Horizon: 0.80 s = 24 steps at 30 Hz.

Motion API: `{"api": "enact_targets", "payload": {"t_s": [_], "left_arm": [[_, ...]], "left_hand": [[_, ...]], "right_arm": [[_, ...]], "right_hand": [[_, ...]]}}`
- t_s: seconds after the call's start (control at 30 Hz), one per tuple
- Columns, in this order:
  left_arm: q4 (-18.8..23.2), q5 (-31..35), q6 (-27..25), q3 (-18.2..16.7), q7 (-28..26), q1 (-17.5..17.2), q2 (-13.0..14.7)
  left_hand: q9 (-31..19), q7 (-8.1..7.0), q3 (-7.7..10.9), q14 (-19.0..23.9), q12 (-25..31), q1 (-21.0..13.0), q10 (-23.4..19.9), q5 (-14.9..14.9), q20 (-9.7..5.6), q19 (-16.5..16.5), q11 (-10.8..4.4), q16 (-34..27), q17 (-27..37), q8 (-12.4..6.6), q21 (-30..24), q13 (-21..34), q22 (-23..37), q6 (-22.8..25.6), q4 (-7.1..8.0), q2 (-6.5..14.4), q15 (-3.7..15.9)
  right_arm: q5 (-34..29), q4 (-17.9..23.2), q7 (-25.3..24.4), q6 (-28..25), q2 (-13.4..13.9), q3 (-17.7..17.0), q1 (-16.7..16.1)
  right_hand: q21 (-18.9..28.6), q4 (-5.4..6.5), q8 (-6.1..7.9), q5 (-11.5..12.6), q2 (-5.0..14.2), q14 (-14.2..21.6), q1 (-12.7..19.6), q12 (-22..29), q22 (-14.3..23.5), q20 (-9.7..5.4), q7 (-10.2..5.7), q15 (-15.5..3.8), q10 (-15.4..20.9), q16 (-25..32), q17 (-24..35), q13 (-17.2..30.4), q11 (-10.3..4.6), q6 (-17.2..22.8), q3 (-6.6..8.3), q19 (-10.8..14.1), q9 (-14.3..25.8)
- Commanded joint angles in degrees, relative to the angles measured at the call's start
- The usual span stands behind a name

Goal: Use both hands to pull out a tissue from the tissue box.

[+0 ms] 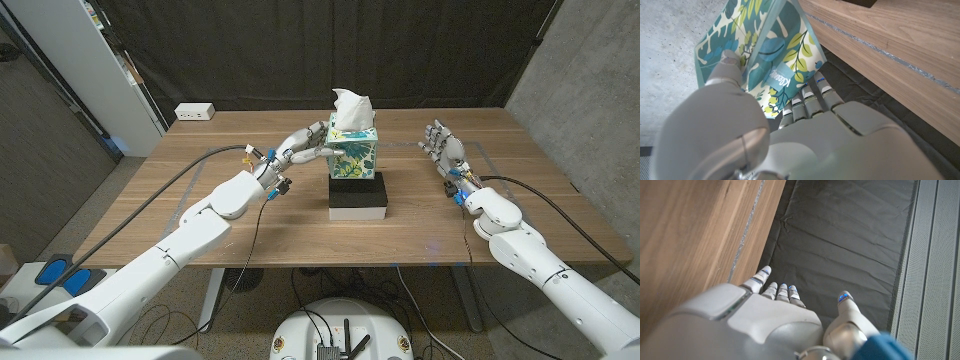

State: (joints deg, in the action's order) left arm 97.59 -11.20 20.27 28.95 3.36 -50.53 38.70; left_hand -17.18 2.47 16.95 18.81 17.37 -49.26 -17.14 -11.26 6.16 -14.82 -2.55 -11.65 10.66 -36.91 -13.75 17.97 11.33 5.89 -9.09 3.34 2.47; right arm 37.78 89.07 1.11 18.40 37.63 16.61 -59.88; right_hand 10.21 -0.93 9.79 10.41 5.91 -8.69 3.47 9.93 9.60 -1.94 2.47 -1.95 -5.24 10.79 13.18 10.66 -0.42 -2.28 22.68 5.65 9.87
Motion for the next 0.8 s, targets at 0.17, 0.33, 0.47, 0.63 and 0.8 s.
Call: {"api": "enact_targets", "payload": {"t_s": [0.17,0.33,0.47,0.63,0.8], "left_arm": [[-1.33,-0.31,0.81,0.32,0.49,0.79,-0.67],[-1.56,-0.33,1.07,0.42,0.70,1.01,-0.78],[-1.52,-0.39,1.12,0.38,0.73,1.01,-0.75],[-1.33,-0.36,1.18,0.28,0.57,0.82,-0.70],[-1.27,-0.35,1.12,0.31,0.67,0.84,-0.66]], "left_hand": [[-0.22,-0.17,0.20,-0.38,-0.22,0.04,0.35,-0.21,-0.24,0.20,0.19,0.15,0.10,-0.66,0.12,0.33,0.18,-0.18,-0.11,0.44,1.18],[-0.28,-0.21,0.18,-0.50,-0.30,0.08,0.45,-0.21,-0.30,0.20,0.19,0.16,0.09,-0.80,0.11,0.47,0.19,-0.26,-0.12,0.46,1.22],[-0.34,-0.27,0.15,-0.71,-0.36,0.13,0.51,-0.20,-0.43,0.18,0.19,0.21,0.07,-0.92,0.09,0.59,0.19,-0.30,-0.12,0.45,1.18],[-0.40,-0.27,0.14,-0.74,-0.40,0.11,0.50,-0.20,-0.51,0.19,0.20,0.19,0.05,-1.07,0.09,0.72,0.20,-0.32,-0.17,0.44,1.20],[-0.45,-0.22,0.15,-0.88,-0.50,0.07,0.68,-0.21,-0.41,0.24,0.28,0.23,0.02,-1.14,0.10,0.84,0.20,-0.47,-0.21,0.45,1.23]], "right_arm": [[-1.44,4.83,-3.80,0.50,1.61,-1.90,-5.27],[-1.98,5.77,-4.73,0.81,1.84,-2.44,-6.41],[-2.19,6.98,-5.65,0.50,2.08,-2.78,-7.67],[-2.88,8.14,-6.60,1.00,2.19,-3.21,-9.17],[-3.55,9.47,-7.89,1.98,1.92,-3.83,-11.03]], "right_hand": [[0.22,0.36,0.40,0.58,3.09,-0.63,-0.22,0.47,0.17,-0.59,0.11,-0.29,-0.42,0.32,0.00,-0.04,0.15,-0.56,0.19,-0.40,0.15],[0.23,0.40,0.40,0.61,3.04,-0.66,-0.24,0.50,0.16,-0.60,0.18,-0.26,-0.44,0.32,-0.04,-0.04,0.13,-0.64,0.23,-0.44,0.15],[0.26,0.39,0.43,0.65,2.94,-0.67,-0.20,0.53,0.16,-0.59,0.18,-0.24,-0.47,0.32,-0.12,-0.05,0.18,-0.66,0.30,-0.47,0.15],[0.33,0.17,0.53,0.70,2.72,-0.58,0.07,0.64,0.15,-0.41,0.26,-0.19,-0.33,0.31,-0.33,-0.06,0.36,-0.52,0.45,-0.45,0.15],[0.39,-0.04,0.64,0.76,2.68,-0.37,0.36,0.76,0.15,-0.33,0.30,-0.03,-0.12,0.38,-0.53,-0.07,0.50,-0.32,0.60,-0.43,0.15]]}}
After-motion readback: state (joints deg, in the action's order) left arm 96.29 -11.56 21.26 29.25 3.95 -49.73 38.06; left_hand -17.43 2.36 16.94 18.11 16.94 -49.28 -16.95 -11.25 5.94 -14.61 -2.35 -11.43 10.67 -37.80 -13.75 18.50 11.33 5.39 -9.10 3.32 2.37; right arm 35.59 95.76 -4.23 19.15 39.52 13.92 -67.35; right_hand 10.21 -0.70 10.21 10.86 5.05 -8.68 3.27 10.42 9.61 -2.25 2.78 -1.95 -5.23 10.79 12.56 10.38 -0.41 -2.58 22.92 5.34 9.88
